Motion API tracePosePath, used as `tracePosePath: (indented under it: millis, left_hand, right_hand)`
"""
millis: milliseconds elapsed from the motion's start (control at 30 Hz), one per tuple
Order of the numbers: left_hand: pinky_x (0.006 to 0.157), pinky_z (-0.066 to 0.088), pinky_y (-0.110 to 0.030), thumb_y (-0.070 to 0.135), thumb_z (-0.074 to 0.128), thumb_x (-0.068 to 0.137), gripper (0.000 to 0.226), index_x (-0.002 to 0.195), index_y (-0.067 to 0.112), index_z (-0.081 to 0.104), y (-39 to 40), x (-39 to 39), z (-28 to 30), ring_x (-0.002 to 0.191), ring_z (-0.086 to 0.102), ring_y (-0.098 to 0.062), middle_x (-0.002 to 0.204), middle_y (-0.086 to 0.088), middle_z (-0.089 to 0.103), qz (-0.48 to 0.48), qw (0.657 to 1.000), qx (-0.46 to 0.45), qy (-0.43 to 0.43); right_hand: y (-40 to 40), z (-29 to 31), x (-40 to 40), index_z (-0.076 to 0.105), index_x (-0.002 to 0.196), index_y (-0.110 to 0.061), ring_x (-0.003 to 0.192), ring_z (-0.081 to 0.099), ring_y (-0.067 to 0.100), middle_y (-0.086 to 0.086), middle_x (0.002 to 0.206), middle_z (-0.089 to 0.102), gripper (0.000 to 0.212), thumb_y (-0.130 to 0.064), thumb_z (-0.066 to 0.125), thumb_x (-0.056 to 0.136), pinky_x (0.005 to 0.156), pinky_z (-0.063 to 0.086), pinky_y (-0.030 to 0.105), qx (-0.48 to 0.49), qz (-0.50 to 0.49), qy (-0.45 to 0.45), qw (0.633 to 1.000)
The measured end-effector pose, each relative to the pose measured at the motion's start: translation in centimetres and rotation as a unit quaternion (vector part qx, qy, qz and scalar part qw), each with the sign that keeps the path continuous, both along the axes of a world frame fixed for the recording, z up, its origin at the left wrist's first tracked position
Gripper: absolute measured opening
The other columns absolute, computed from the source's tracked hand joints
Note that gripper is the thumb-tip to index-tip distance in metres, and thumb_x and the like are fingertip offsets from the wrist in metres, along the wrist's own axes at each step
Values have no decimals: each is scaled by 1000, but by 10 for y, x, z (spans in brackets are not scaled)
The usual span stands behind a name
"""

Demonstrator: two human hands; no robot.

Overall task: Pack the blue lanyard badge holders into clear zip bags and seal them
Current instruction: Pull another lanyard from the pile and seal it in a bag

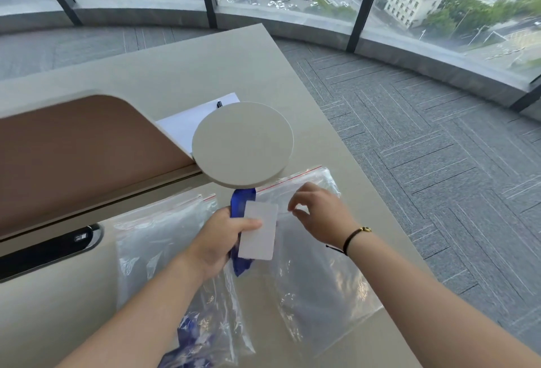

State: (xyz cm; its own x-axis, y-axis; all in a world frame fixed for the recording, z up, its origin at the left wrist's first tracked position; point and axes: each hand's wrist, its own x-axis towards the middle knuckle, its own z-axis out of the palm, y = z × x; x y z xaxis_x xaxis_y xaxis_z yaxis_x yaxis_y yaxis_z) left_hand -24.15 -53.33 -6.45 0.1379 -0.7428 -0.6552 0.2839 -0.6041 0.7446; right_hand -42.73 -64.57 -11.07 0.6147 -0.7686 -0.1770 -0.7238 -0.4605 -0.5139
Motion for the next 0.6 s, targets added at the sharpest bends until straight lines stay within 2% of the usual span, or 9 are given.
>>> tracePosePath:
  millis: [67, 133, 167, 233, 333, 433, 533, 600]
  left_hand:
    - [73, 54, -40, -4, 53, 91, 27, 114, 6, 66, -4, -3, 5, 90, 67, -34, 105, -18, 72, 38, 996, -18, 78]
    - [68, 54, -38, -5, 51, 92, 33, 118, 9, 66, -6, -7, 8, 87, 68, -32, 105, -16, 71, 46, 992, -36, 111]
    - [71, 52, -41, -5, 50, 93, 33, 119, 10, 66, -6, -10, 8, 87, 68, -33, 104, -16, 71, 42, 990, -47, 122]
    - [76, 48, -49, -3, 50, 96, 31, 120, 11, 65, -4, -18, 8, 92, 68, -36, 105, -16, 72, 40, 989, -67, 127]
    - [80, 51, -51, 0, 51, 98, 29, 123, 10, 64, 1, -25, 6, 99, 66, -37, 110, -17, 72, 59, 989, -79, 113]
    - [89, 50, -59, 2, 53, 99, 30, 125, 11, 64, 8, -26, 3, 102, 66, -37, 118, -19, 71, 87, 985, -78, 131]
    - [73, 53, -49, 3, 52, 99, 30, 126, 11, 63, 12, -22, 3, 99, 64, -38, 114, -18, 70, 140, 977, -90, 133]
    - [68, 55, -44, 3, 52, 100, 33, 131, 13, 59, 15, -20, 5, 98, 63, -36, 115, -16, 69, 179, 971, -96, 128]
  right_hand:
    - [13, 3, -5, 72, 97, -27, 83, 52, 13, -7, 110, 58, 13, -22, 60, 93, 75, 43, 28, -2, 8, -5, 1000]
    - [25, 6, -9, 72, 95, -24, 91, 58, 18, -5, 109, 60, 13, -20, 59, 92, 76, 45, 29, 4, 14, -20, 1000]
    - [30, 8, -10, 71, 94, -23, 93, 58, 19, -4, 108, 61, 13, -19, 59, 92, 73, 43, 29, 6, 19, -21, 1000]
    - [40, 11, -13, 69, 97, -20, 92, 57, 21, -3, 104, 59, 13, -22, 58, 93, 68, 39, 29, 1, 39, -6, 999]
    - [50, 16, -16, 70, 100, -19, 84, 55, 19, -4, 96, 58, 14, -26, 60, 94, 67, 35, 26, 11, 46, -16, 999]
    - [53, 24, -17, 74, 95, -18, 81, 57, 15, -10, 87, 55, 11, -23, 65, 91, 70, 40, 24, 44, 28, -34, 998]
    - [56, 32, -18, 76, 90, -24, 85, 62, 11, -10, 89, 64, 9, -22, 68, 89, 73, 44, 20, 79, 36, -25, 996]
    - [59, 38, -17, 76, 87, -26, 86, 61, 9, -9, 91, 66, 9, -23, 68, 88, 75, 47, 21, 96, 52, -9, 994]
